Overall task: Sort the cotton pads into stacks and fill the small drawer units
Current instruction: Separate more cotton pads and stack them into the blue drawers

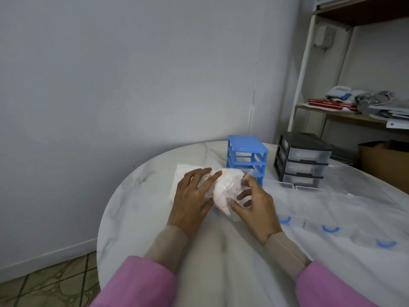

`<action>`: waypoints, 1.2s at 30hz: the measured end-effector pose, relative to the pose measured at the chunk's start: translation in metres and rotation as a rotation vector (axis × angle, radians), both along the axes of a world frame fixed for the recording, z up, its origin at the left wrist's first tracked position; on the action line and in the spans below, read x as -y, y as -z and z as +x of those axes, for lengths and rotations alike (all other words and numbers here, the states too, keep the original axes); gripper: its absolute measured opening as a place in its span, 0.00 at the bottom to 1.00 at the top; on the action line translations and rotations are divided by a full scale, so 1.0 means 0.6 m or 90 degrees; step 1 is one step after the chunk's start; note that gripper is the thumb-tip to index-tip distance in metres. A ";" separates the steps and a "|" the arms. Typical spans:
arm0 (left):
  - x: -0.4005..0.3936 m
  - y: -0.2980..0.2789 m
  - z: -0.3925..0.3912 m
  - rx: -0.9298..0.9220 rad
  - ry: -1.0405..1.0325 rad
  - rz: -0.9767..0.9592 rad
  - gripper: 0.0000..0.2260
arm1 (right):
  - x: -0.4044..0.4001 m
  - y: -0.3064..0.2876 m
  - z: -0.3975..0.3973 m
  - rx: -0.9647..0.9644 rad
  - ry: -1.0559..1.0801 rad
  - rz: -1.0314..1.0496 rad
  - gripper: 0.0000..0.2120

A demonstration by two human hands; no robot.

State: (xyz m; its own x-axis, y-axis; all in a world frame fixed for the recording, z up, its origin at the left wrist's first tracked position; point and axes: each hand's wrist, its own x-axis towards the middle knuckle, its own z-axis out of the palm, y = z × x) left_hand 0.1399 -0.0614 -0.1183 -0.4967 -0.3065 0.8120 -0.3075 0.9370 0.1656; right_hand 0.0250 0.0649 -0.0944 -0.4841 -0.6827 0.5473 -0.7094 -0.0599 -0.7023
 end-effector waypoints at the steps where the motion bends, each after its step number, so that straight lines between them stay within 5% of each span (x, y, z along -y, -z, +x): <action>1: -0.001 -0.001 0.000 0.007 0.014 0.004 0.24 | 0.000 -0.001 -0.004 -0.011 -0.002 -0.006 0.24; 11: -0.004 0.003 -0.003 0.040 0.063 -0.012 0.25 | -0.005 -0.011 -0.011 -0.087 -0.066 0.088 0.24; 17: -0.009 0.007 -0.004 0.072 0.042 -0.003 0.26 | -0.009 -0.021 -0.013 -0.132 -0.036 0.104 0.12; 22: -0.013 0.010 -0.004 0.072 -0.007 0.012 0.35 | -0.009 -0.010 -0.019 -0.116 -0.021 0.158 0.17; 26: -0.030 0.005 -0.006 0.078 0.040 0.013 0.36 | -0.009 -0.016 -0.010 -0.071 -0.043 0.145 0.31; 32: -0.033 0.011 -0.015 0.062 0.051 -0.016 0.27 | -0.006 -0.016 -0.019 -0.094 0.023 0.151 0.26; 36: -0.028 0.009 -0.013 0.074 0.017 -0.030 0.30 | -0.009 -0.015 -0.028 -0.057 -0.048 0.172 0.23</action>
State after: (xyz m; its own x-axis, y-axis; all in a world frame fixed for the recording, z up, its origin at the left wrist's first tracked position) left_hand 0.1320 -0.0443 -0.1235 -0.5960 -0.2550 0.7614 -0.2970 0.9510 0.0861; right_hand 0.0082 0.0705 -0.0853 -0.3854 -0.8413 0.3790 -0.7694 0.0662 -0.6353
